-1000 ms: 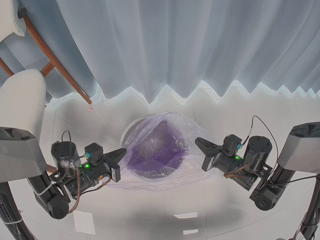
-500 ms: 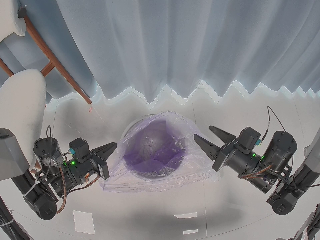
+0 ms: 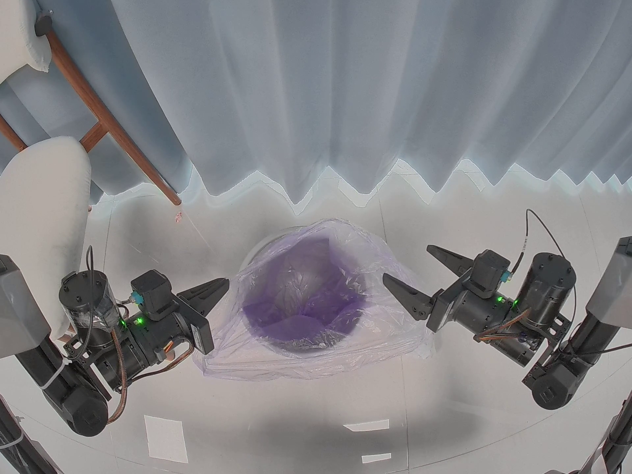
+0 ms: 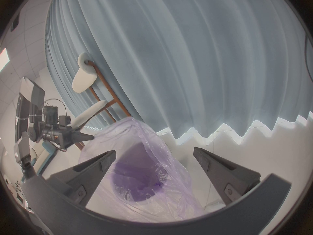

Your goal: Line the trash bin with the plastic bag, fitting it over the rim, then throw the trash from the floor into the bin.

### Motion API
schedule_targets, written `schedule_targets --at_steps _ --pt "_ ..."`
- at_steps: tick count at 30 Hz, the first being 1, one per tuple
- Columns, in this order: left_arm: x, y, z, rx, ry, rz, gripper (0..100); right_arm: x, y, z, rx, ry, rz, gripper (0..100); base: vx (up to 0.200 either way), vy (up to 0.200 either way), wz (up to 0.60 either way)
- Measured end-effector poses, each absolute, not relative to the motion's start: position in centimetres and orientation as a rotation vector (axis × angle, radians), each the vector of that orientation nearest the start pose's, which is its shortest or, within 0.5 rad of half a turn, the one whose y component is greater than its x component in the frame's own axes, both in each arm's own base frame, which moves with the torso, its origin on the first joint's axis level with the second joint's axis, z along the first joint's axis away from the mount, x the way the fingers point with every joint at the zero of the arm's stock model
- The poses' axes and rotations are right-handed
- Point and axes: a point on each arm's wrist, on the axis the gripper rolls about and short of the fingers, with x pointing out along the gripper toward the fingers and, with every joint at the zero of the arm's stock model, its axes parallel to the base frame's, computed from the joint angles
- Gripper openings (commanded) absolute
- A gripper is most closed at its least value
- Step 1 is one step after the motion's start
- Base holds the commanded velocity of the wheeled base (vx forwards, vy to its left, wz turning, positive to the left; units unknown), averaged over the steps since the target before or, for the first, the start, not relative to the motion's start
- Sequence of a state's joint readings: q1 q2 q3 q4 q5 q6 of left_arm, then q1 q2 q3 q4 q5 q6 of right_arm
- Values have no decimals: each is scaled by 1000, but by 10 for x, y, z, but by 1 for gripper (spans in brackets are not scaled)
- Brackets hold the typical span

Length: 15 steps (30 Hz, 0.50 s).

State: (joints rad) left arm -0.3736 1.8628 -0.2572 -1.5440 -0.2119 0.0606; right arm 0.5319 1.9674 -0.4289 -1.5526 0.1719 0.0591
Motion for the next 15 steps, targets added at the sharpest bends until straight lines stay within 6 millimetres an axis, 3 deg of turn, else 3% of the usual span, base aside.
schedule_targets --at_steps 7,8,15 --pt "233 -97 103 68 53 -592 0 282 169 86 32 19 701 100 0 0 0" --pt "232 -97 103 69 56 -594 0 286 171 83 30 18 701 0 0 0 0" --pt "229 -97 101 70 66 -597 0 304 180 75 42 8 697 0 0 0 0"
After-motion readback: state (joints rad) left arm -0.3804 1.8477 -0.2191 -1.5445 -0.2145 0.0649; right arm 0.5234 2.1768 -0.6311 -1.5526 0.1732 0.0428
